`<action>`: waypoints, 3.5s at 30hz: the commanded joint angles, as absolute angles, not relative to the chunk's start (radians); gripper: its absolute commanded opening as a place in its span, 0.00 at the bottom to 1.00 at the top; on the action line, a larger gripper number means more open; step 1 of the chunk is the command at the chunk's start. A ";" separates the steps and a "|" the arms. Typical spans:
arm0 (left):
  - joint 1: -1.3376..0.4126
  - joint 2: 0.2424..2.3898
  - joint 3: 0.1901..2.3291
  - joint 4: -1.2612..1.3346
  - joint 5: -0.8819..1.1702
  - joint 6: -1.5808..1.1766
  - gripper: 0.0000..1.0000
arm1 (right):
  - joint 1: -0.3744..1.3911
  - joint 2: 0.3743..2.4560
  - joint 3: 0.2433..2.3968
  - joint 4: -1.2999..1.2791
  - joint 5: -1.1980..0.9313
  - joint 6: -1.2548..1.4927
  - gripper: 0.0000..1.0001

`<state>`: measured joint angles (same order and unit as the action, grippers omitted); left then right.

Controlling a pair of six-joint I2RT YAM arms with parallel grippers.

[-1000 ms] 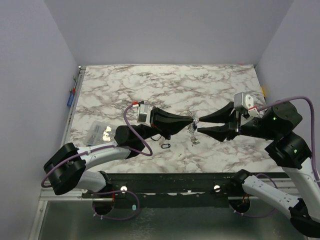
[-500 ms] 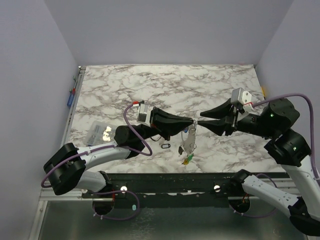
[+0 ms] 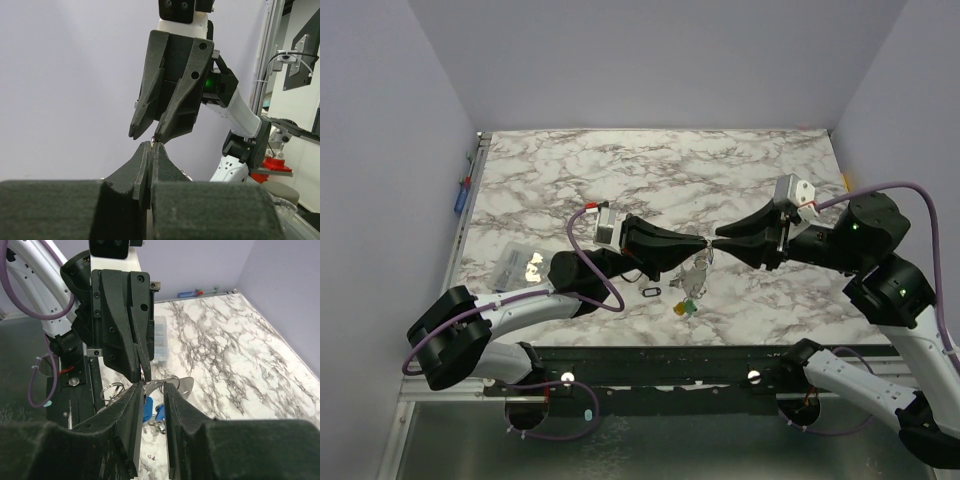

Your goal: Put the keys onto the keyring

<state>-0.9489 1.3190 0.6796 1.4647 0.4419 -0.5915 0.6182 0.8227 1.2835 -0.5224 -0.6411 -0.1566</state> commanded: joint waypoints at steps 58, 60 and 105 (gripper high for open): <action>-0.945 1.350 0.750 1.782 0.457 -0.649 0.00 | 0.619 0.791 1.213 -0.469 -0.671 -0.118 0.43; -0.945 1.348 0.750 1.782 0.457 -0.650 0.00 | 0.620 0.797 1.215 -0.467 -0.675 -0.118 0.41; -0.945 1.195 0.621 1.509 0.483 -0.509 0.47 | 0.620 0.831 1.238 -0.550 -0.718 -0.194 0.01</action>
